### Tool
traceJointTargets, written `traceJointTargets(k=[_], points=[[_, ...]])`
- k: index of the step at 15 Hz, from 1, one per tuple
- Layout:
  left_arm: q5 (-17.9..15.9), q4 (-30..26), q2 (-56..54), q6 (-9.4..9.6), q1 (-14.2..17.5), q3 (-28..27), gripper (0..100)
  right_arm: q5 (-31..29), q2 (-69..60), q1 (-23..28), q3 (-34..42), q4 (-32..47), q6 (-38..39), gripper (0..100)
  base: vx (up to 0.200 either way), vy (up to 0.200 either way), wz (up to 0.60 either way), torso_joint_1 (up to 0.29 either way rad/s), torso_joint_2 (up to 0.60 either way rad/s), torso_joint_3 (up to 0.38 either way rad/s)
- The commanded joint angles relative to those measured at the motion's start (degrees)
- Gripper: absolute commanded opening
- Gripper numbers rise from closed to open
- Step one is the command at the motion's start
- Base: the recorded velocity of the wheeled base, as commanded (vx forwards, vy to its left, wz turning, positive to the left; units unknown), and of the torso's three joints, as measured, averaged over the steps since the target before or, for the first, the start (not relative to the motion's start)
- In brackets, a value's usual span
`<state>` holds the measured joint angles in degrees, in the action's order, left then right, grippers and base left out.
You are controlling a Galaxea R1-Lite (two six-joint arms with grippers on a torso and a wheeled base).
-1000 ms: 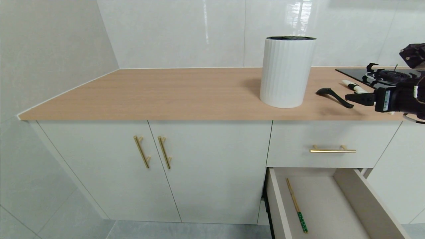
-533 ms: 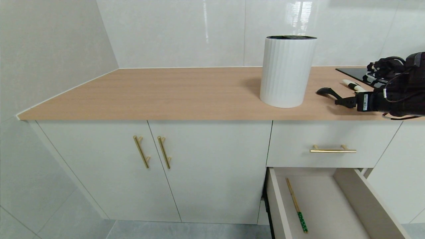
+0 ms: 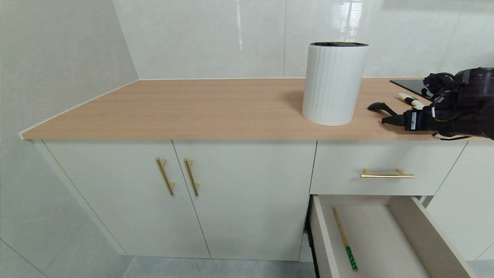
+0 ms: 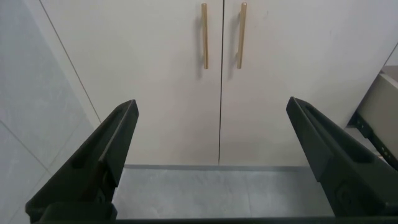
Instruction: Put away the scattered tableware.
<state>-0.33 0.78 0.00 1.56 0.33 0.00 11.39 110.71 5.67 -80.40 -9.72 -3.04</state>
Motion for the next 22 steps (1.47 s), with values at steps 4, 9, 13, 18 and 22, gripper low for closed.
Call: traceJointTargets(k=[4,9,13,18,22], points=[[-0.02,0.01,0.00,0.02,0.02,0.00,100,0.04,1.35,0.13,-0.29,0.49,0.14,0,0.000,0.000,0.00,0.000,0.00,0.000],[-0.02,0.01,0.00,0.02,0.02,0.00,100,-0.05,1.43,0.13,-0.29,0.49,0.14,0,0.000,0.000,0.00,0.000,0.00,0.000],[-0.02,0.01,0.00,0.02,0.02,0.00,100,-0.14,-1.47,0.04,-0.02,0.49,2.24,0,0.000,0.000,0.00,0.000,0.00,0.000],[-0.02,0.01,0.00,-0.07,0.02,0.00,100,1.62,-21.42,0.04,9.91,0.49,8.66,0,0.000,0.000,0.00,0.000,0.00,0.000],[-0.02,0.01,0.00,0.02,0.02,0.00,100,7.42,-37.77,-0.13,22.48,3.12,8.48,0,0.000,0.000,0.00,0.000,0.00,0.000]])
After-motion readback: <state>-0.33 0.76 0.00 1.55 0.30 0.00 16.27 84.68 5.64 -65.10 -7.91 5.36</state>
